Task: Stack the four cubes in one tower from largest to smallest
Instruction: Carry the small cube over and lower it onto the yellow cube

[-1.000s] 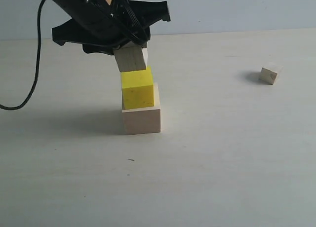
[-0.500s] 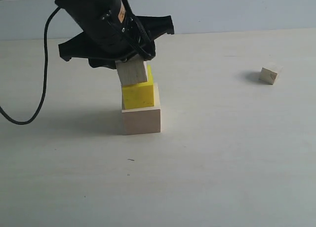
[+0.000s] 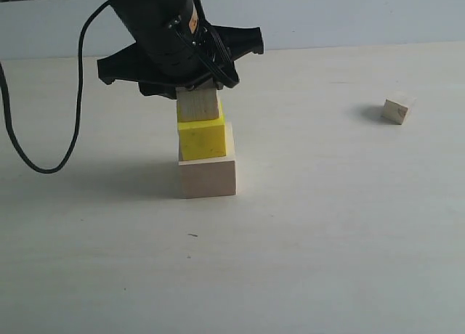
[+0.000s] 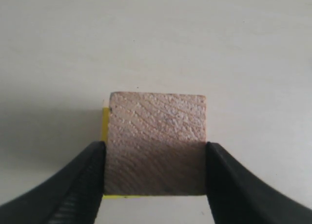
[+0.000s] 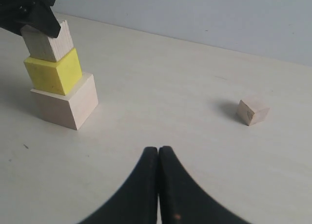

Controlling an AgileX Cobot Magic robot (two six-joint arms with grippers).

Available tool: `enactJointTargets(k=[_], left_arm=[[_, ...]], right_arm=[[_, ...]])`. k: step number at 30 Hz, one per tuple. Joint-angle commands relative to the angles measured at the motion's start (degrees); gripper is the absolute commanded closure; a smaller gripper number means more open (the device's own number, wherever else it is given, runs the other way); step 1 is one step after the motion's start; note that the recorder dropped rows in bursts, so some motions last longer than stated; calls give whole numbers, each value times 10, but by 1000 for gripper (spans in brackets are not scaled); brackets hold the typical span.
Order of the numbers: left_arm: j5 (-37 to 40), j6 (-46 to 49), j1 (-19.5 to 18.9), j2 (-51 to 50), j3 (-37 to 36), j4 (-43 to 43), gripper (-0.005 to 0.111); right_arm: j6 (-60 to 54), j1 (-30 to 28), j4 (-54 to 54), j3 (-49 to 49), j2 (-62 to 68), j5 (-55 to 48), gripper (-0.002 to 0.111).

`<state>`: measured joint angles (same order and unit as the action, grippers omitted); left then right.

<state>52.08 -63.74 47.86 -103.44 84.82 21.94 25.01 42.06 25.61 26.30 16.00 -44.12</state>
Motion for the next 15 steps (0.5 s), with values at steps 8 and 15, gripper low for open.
enactJointTargets(k=[8, 15], left_arm=[[31, 8, 2, -3, 0, -15, 107], [31, 12, 2, -3, 0, -17, 107]], right_arm=[[0, -1, -1, -3, -3, 4, 108], [0, -1, -1, -3, -3, 4, 108]])
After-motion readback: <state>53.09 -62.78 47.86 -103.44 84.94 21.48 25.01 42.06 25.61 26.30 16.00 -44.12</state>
